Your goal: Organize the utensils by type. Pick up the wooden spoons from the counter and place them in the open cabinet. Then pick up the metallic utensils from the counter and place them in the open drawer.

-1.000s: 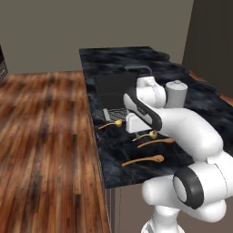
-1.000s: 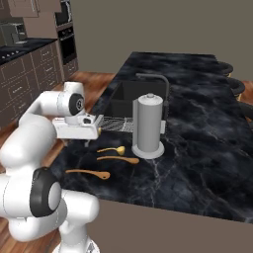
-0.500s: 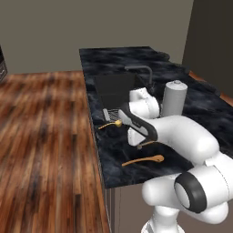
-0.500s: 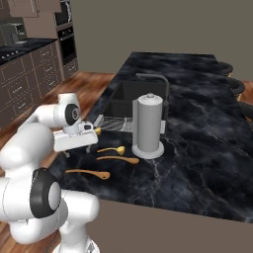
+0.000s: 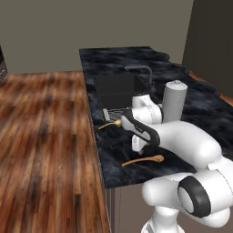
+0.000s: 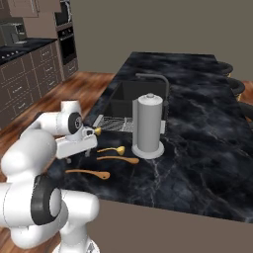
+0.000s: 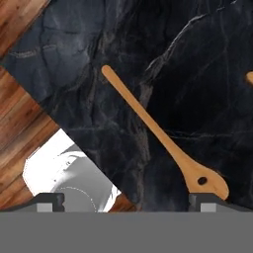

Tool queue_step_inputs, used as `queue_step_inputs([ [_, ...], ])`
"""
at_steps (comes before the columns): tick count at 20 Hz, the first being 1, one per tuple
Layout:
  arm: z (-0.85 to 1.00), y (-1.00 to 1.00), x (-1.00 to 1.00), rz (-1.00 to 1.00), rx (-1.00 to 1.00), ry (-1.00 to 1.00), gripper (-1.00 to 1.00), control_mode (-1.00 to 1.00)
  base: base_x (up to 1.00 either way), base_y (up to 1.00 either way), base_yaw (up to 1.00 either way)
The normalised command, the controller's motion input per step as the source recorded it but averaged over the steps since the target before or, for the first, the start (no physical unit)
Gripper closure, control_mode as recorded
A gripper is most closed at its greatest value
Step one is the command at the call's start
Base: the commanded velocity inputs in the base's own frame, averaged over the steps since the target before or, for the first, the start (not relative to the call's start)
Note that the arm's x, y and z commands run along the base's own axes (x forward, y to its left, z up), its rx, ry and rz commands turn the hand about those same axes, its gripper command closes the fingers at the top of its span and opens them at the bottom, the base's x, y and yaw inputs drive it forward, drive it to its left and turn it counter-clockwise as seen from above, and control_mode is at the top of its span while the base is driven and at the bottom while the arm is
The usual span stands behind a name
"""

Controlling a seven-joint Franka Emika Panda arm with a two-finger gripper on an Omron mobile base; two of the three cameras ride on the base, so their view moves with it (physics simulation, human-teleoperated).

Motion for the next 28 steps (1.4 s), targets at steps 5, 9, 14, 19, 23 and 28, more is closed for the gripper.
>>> queue_step_inputs([
  [5,-0.34,0.00,0.10,0.11,0.17,-0.03,-1.00,-1.00,0.00,0.00,0.00],
  [9,-0.50,0.04,0.23,0.14,0.00,0.01,-1.00,-1.00,0.00,0.00,0.00],
  [14,-0.29,0.04,0.29,0.16,0.00,0.07,-1.00,-1.00,0.00,0.00,0.00],
  [19,-0.16,0.00,0.19,0.15,0.00,0.01,-1.00,-1.00,0.00,0.00,0.00],
  [23,-0.13,0.00,0.13,0.14,0.00,0.00,-1.00,-1.00,0.00,0.00,0.00],
  [28,-0.14,0.00,0.00,0.10,0.00,-0.05,-1.00,-1.00,0.00,0.00,0.00],
])
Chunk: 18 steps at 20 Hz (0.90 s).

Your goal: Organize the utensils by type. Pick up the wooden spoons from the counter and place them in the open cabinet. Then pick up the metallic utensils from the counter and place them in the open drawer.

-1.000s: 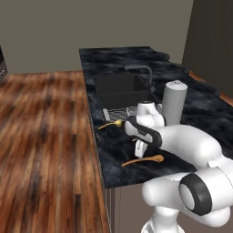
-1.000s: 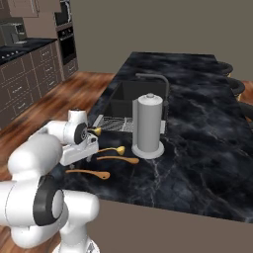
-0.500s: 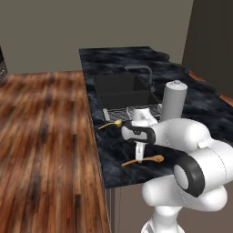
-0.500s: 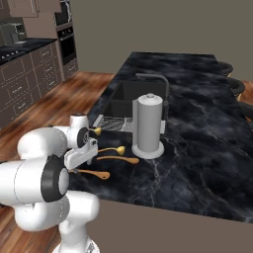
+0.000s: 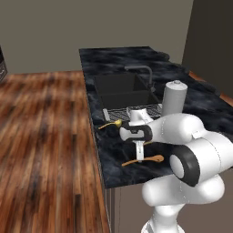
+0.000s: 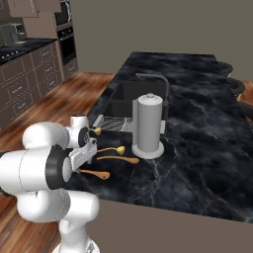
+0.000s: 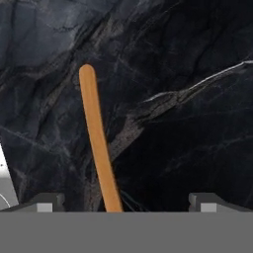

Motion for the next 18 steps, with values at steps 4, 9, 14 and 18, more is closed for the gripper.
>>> queue_step_inputs([
  [4,-0.16,0.00,-0.02,0.08,0.00,-0.15,-1.00,-1.00,0.00,0.00,0.00],
  [9,-0.05,0.00,-0.03,0.06,0.00,-0.16,-1.00,-1.00,0.00,0.00,0.00],
  [14,-0.05,0.00,-0.06,0.05,0.00,-0.12,-1.00,-1.00,0.00,0.00,0.00],
  [18,-0.12,0.00,0.00,0.03,0.00,-0.01,-1.00,-1.00,0.00,0.00,0.00],
])
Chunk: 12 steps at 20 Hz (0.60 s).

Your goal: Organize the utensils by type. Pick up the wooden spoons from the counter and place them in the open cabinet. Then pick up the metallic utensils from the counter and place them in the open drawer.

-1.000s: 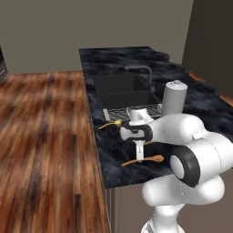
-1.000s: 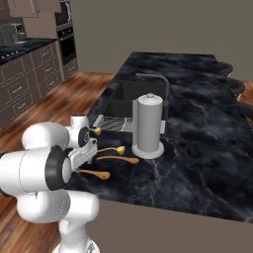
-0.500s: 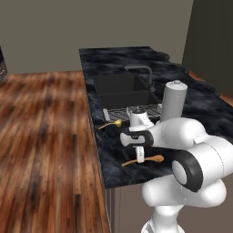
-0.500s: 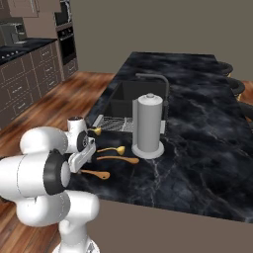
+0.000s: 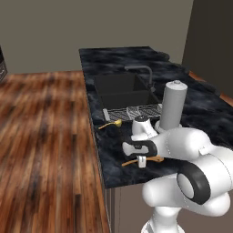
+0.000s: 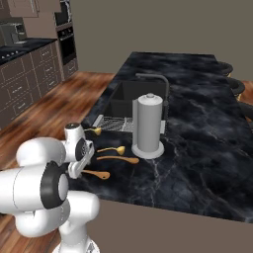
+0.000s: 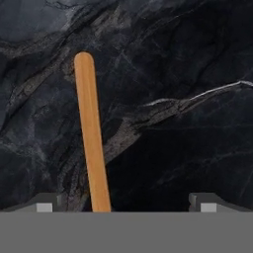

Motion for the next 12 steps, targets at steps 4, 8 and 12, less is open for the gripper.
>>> queue_step_inputs([
  [4,-0.23,0.00,0.00,0.02,0.00,0.08,-1.00,-1.00,0.00,0.00,0.00],
  [8,-0.33,0.00,0.01,0.03,0.00,0.11,-1.00,-1.00,0.00,0.00,0.00],
  [12,-0.34,0.00,0.01,0.03,0.00,0.07,-1.00,-1.00,0.00,0.00,0.00],
])
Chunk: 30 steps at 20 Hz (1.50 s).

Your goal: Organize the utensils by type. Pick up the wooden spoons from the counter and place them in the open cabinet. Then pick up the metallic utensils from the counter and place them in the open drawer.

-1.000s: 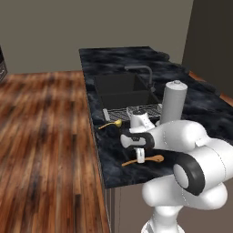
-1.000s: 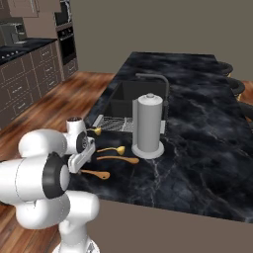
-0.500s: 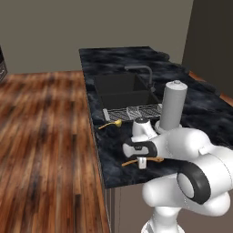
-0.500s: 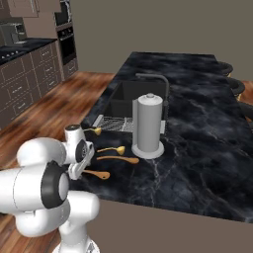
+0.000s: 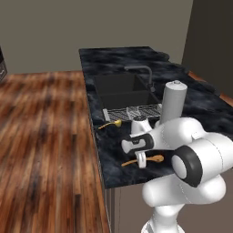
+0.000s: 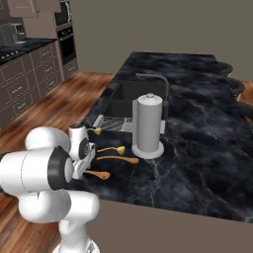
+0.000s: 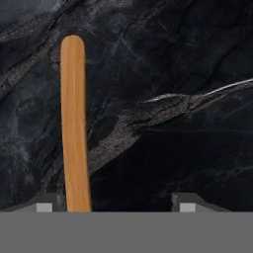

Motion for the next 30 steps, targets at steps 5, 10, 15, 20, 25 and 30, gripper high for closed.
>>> queue_step_inputs([
  [5,-0.36,0.00,0.00,0.04,0.00,0.02,-1.00,-1.00,0.00,0.00,0.00],
  [10,-0.46,0.00,0.00,0.03,0.00,0.00,1.00,-1.00,0.00,0.00,0.00],
  [15,-0.56,0.00,-0.02,0.01,0.00,-0.08,1.00,-1.00,0.00,0.00,0.00],
  [20,-0.22,0.00,0.00,0.00,0.00,-0.02,1.00,-1.00,0.00,0.00,0.00],
  [25,-0.01,0.01,-0.03,0.00,0.01,-0.01,1.00,-1.00,0.00,0.00,0.00],
  [30,0.35,0.00,-0.09,0.04,0.02,-0.09,1.00,-1.00,0.00,0.00,0.00],
])
